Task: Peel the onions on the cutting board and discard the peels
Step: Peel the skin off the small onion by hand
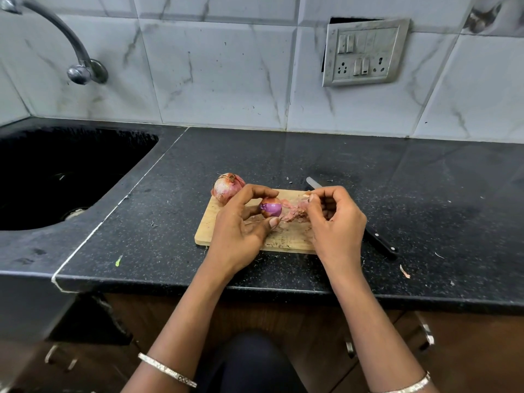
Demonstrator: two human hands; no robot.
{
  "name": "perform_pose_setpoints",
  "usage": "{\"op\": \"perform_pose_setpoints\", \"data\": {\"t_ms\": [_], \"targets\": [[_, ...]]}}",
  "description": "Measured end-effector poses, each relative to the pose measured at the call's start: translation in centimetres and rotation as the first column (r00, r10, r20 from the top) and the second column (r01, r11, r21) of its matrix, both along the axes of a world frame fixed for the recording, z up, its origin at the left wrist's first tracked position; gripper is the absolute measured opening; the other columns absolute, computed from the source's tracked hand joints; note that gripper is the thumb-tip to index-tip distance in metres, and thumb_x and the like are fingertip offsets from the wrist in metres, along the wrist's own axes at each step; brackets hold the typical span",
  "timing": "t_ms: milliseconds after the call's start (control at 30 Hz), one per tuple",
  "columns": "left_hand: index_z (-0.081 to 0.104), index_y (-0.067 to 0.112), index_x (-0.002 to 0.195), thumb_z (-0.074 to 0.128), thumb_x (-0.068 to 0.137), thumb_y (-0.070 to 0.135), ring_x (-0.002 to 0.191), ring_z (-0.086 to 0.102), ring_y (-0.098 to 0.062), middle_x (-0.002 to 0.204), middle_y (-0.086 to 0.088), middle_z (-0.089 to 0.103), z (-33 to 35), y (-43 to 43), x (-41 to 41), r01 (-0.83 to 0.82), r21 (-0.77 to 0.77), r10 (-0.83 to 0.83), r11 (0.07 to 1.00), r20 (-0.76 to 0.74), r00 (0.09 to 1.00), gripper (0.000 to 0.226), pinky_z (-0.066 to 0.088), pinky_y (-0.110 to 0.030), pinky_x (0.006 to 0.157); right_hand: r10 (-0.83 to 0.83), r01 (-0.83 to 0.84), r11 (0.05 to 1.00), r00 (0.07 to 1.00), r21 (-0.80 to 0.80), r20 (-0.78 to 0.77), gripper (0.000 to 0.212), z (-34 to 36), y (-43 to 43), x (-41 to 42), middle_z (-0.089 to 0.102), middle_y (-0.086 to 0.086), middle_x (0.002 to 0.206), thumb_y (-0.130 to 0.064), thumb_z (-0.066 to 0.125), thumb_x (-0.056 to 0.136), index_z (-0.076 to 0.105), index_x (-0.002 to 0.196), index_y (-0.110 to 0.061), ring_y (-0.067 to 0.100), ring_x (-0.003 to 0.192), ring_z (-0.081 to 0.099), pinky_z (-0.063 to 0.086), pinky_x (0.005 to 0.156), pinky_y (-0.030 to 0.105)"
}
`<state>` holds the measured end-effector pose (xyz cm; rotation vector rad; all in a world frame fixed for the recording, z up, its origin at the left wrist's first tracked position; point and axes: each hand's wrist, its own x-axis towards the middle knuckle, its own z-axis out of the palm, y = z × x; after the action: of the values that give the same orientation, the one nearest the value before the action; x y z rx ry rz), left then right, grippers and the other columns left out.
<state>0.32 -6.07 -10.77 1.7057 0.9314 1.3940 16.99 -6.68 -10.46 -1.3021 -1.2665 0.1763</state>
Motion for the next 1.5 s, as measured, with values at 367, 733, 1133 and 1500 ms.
{"op": "perform_pose_setpoints", "data": {"t_ms": [367, 733, 1133, 1500], "targets": [[0.061, 0.013, 0.116, 0.079, 0.085, 0.002, 0.099, 0.07, -0.006, 0.113, 0.003, 0.066, 0.13, -0.14, 0.03, -0.064, 0.038, 0.063, 0.997, 0.02, 0.998, 0.037, 0.056, -0.021, 0.084, 0.389, -0.388, 0.921, 0.921, -0.018, 0.036, 0.011, 0.43, -0.63, -0.6, 0.076, -0.011, 0.093, -0.023, 0.074, 0.092, 0.077, 0.102, -0.019, 0.012, 0.09, 0.072, 0.057, 0.075, 0.027], [0.056, 0.019, 0.114, 0.081, 0.084, 0.016, 0.107, 0.07, -0.021, 0.117, -0.002, 0.064, -0.63, 0.4, 0.02, -0.075, -0.002, 0.075, 0.997, 0.06, 0.995, 0.039, 0.059, -0.045, 0.094, 0.289, -0.29, 0.957, 0.954, -0.007, -0.073, 0.008, -0.08, -0.17, -0.04, 0.074, -0.011, 0.084, -0.009, 0.076, 0.088, 0.075, 0.088, -0.016, 0.011, 0.082, 0.07, 0.058, 0.078, 0.034], [0.058, 0.023, 0.101, 0.088, 0.073, 0.002, 0.089, 0.068, -0.01, 0.099, 0.018, 0.063, -0.18, 0.32, 0.11, -0.148, 0.08, 0.153, 0.986, -0.056, 0.987, 0.046, 0.055, -0.021, 0.081, 0.414, -0.413, 0.91, 0.909, -0.037, 0.033, 0.011, 0.36, -0.56, -0.53, 0.077, -0.013, 0.092, -0.024, 0.08, 0.087, 0.081, 0.097, -0.021, 0.007, 0.091, 0.072, 0.058, 0.078, 0.028], [0.058, 0.025, 0.095, 0.095, 0.065, 0.007, 0.09, 0.066, -0.01, 0.096, 0.011, 0.064, -0.19, 0.23, 0.07, -0.204, 0.141, 0.224, 0.969, -0.14, 0.964, 0.051, 0.056, -0.022, 0.082, 0.432, -0.432, 0.902, 0.901, 0.004, 0.025, 0.005, -0.09, -0.24, -0.31, 0.078, -0.003, 0.083, -0.01, 0.079, 0.085, 0.083, 0.088, -0.011, 0.011, 0.082, 0.073, 0.057, 0.076, 0.027]]}}
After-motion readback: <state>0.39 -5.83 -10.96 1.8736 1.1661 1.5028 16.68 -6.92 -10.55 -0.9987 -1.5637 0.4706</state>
